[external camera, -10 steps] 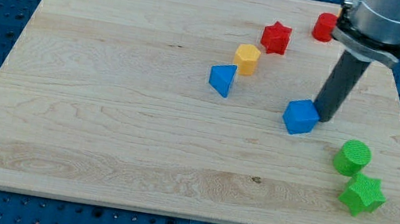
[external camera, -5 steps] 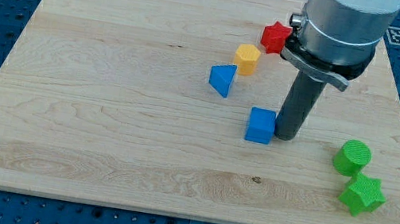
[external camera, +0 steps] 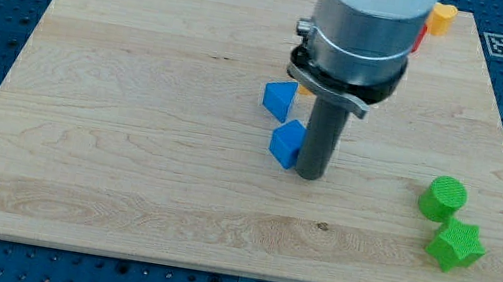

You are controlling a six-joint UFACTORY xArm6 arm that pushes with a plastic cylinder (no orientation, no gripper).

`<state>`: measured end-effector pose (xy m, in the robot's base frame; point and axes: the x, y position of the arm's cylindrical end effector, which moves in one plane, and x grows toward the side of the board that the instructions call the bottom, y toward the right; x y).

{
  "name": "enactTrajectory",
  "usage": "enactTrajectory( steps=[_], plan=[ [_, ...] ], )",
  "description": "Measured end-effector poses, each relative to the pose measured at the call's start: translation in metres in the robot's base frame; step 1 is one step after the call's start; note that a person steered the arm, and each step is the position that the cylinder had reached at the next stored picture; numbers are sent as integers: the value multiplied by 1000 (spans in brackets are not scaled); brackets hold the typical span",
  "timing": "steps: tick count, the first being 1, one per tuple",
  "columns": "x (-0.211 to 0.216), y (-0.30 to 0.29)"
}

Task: Place the blue cube to bottom left of triangle

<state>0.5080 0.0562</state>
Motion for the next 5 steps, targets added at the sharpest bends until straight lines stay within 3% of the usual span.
enactTrajectory(
  steps=[3,5],
  plan=[
    [-10,39],
    [-25,23]
  ],
)
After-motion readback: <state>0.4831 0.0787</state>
